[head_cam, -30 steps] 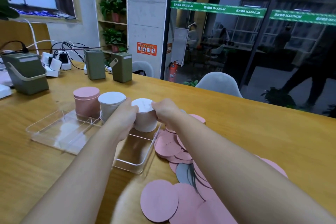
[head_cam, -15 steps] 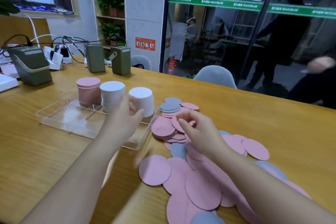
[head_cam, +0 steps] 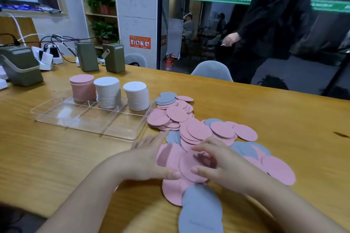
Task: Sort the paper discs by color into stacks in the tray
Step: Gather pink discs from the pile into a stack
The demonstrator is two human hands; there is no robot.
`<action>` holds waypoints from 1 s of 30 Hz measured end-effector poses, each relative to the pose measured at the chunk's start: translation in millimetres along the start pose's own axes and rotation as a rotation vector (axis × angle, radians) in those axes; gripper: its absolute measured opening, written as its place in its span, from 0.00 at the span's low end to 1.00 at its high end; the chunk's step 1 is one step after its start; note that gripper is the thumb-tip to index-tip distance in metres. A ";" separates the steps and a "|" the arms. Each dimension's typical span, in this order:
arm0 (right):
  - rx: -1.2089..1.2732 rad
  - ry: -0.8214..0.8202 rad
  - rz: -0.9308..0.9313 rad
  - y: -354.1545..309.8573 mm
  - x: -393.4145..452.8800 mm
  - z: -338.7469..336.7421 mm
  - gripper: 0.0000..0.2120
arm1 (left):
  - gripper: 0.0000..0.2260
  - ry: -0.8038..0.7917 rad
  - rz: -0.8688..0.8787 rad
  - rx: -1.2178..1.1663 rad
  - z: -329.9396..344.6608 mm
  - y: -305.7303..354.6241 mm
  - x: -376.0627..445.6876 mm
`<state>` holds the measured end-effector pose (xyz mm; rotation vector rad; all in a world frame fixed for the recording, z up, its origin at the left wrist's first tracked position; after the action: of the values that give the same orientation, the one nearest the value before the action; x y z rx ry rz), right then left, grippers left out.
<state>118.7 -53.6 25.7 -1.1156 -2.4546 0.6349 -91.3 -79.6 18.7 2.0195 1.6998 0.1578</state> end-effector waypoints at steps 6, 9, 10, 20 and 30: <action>-0.076 -0.021 -0.009 -4.3 -14.6 9.0 0.28 | 0.53 -0.006 0.050 0.098 18.9 16.5 -3.9; -0.114 -0.004 -0.011 -4.1 -14.3 11.1 0.27 | 0.50 0.026 0.063 0.058 19.4 15.0 -4.0; -0.108 0.002 0.000 -3.1 -13.6 11.2 0.26 | 0.50 0.042 0.071 0.050 19.2 14.5 -4.2; -0.116 0.086 0.120 6.2 -13.7 8.7 0.26 | 0.38 0.187 0.124 -0.058 15.6 4.2 1.7; 0.115 0.237 0.275 11.5 -11.5 3.7 0.29 | 0.32 0.439 0.148 -0.188 18.1 2.8 3.7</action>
<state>130.9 -56.7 14.8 -1.4074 -2.0590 0.6704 -80.9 -81.6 3.2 2.0697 1.6999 0.8322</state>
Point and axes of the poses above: each hand's wrist, its own x-axis towards the middle knuckle, its own z-axis out of the palm, y = z × x, the point moved 2 cm from there along x, towards the middle knuckle, and after that the axes turned 4 degrees about x, right-handed, at the moved point
